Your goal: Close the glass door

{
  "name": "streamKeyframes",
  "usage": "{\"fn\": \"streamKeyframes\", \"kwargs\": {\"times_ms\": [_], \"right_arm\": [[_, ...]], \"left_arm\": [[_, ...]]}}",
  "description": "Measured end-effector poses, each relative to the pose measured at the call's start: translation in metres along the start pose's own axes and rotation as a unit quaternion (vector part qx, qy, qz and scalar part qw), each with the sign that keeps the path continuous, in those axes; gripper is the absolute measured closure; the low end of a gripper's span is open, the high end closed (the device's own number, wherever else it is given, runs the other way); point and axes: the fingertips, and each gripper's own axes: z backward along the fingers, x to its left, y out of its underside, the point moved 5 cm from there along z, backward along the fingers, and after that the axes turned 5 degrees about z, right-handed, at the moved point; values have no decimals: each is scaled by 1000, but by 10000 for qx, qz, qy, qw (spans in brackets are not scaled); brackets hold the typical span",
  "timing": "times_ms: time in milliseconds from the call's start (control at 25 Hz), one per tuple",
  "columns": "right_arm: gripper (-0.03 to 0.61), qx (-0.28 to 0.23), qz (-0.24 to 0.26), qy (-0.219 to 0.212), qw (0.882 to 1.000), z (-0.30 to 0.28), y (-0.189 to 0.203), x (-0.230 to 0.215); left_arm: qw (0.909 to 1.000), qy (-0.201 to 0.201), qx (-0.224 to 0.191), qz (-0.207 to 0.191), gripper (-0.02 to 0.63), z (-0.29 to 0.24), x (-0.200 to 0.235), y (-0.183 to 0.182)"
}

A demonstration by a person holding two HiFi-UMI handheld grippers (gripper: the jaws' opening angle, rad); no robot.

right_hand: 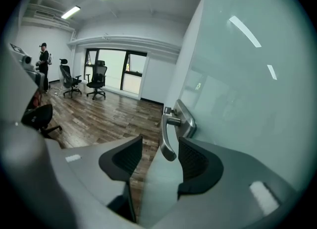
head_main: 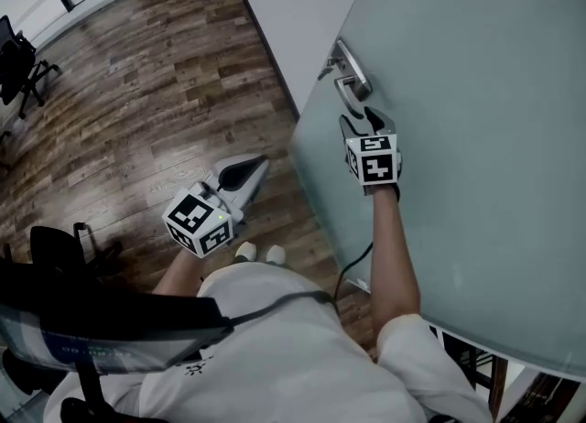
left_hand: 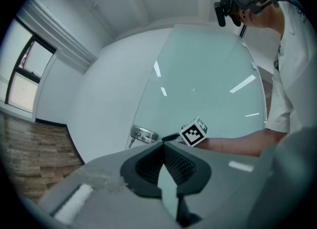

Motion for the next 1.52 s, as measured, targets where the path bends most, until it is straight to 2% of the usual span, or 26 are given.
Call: {"fn": "streamKeyframes", "kwargs": {"times_ms": [160,480,560,680,800,960,1200,1520], "right_arm": [[353,380,265,9,9989,-18,6,2],[353,776,682,-76,9946,-42,8,7],[385,1031,825,72,9912,-46,10,5],[475,1336,1209,509,9823,-50,12,2],[494,1543,1696,713,9707,-51,12,5],[499,1584,1671,488,9719,-50,10,6],[502,1537,1704,427,9724,-47,10,11],[499,1436,1843,341,9717,-36,0,46]], "left_arm": [[10000,-83,16,21,607,7,-3,2],[9994,-345,48,52,607,29,3,7],[9992,-384,55,60,607,34,3,10],[9992,-399,73,65,607,41,2,12],[9992,-392,76,92,608,47,1,15],[9992,-372,112,136,608,52,-2,19],[9991,-369,135,152,607,57,-4,22],[9994,-329,54,74,608,76,1,14]]}}
